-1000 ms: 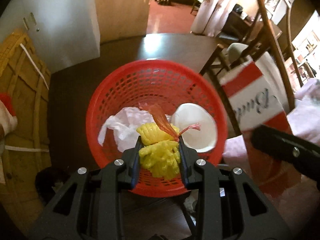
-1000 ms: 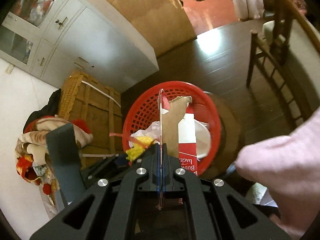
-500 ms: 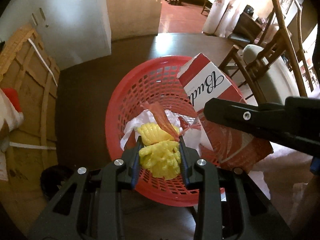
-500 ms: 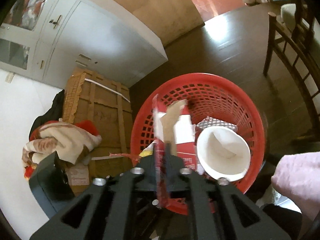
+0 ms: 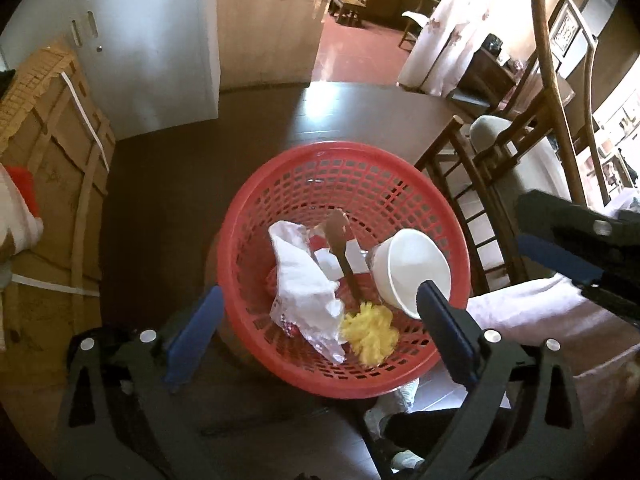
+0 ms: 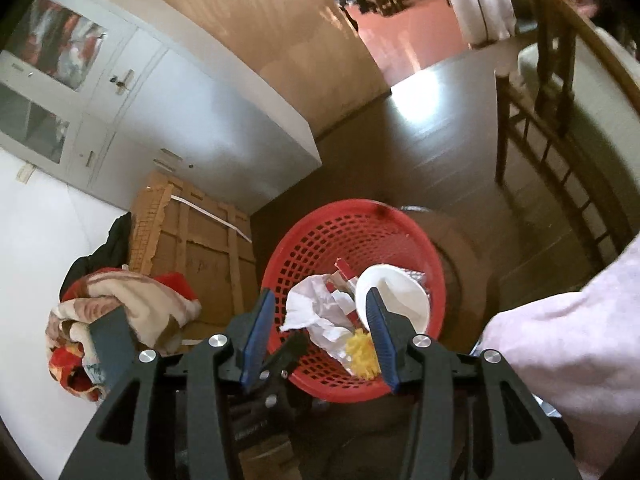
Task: Collect trash
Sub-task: 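Swing both tools back toward the table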
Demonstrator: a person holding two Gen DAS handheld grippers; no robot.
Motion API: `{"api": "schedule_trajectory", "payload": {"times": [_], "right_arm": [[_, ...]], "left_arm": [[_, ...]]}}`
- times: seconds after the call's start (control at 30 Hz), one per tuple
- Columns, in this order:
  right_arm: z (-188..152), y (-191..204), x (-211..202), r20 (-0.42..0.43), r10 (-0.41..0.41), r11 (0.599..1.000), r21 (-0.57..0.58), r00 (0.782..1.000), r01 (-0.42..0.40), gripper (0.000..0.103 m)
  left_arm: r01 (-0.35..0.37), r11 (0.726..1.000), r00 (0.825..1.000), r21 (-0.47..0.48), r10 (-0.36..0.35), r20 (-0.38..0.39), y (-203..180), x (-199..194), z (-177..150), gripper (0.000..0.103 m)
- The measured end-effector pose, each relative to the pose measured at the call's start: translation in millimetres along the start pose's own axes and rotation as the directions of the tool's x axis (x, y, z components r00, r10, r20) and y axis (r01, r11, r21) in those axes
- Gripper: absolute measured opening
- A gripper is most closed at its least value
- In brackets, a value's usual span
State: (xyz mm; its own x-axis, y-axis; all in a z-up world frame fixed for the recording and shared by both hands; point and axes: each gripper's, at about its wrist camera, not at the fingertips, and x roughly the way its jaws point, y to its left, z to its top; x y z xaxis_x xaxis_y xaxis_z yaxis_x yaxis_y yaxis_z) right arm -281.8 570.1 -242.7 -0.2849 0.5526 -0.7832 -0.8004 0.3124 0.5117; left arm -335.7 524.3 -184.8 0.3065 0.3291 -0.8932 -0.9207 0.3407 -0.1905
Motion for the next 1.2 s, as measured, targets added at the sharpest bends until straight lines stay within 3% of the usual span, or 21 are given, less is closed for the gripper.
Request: {"api": "schedule_trajectory", "payload": {"times": [0.23,0.43,0.6,0.7,0.8,0.93,1.0,1.03,1.2], "right_arm": [[-13.7,12.4,-55.3,0.073,0.012,0.998,-0.065,0.997,-0.008,0.049],[-36.7,18.3,-128.5,0.169,0.003,0.99,-0.139,0.986,0.021,0.056],[-65.6,-11.9,-203.2,0.272,-0.099,0.987,-0.097,0.957,0.13,0.07],[-85.0,-40.8,-239.2,0.29,-0.167,0.982,-0.039,0.942,0.186,0.071],[-111.9,-78.6,-287.1,0.337,-0.256,0.966,0.046,0.906,0.256,0.077],[-149.6,-128.0,-351.1,0.403,-0.37,0.929,0.168,0.837,0.33,0.083],[-172.4,-154.5,-385.7,0.424,-0.446,0.895,0.235,0.788,0.379,0.085],[-178.7,-162.8,-395.2,0.425,-0.467,0.884,0.257,0.775,0.391,0.086],[-224.9,-224.5,-464.7,0.417,-0.609,0.787,0.426,0.675,0.447,0.091]], "left_arm": [[0.001,1.0,1.0,-0.001,-0.001,0.001,-7.9,-18.2,-3.4,0.094],[0.019,0.998,0.998,0.058,-0.023,0.063,-36.5,-56.0,-8.6,0.094],[0.091,0.982,0.987,0.168,-0.111,0.12,-86.5,-96.5,-18.9,0.094],[0.154,0.951,0.971,0.268,-0.196,0.14,-128.5,-122.1,-33.0,0.096],[0.204,0.905,0.954,0.375,-0.269,0.13,-172.7,-142.4,-50.0,0.096],[0.259,0.829,0.932,0.496,-0.35,0.098,-233.9,-165.0,-75.4,0.096],[0.29,0.784,0.92,0.548,-0.386,0.065,-266.1,-173.0,-88.6,0.096],[0.298,0.765,0.917,0.571,-0.396,0.052,-277.8,-176.0,-95.5,0.096],[0.302,0.671,0.91,0.677,-0.415,0.006,-347.7,-185.9,-128.7,0.096]]}}
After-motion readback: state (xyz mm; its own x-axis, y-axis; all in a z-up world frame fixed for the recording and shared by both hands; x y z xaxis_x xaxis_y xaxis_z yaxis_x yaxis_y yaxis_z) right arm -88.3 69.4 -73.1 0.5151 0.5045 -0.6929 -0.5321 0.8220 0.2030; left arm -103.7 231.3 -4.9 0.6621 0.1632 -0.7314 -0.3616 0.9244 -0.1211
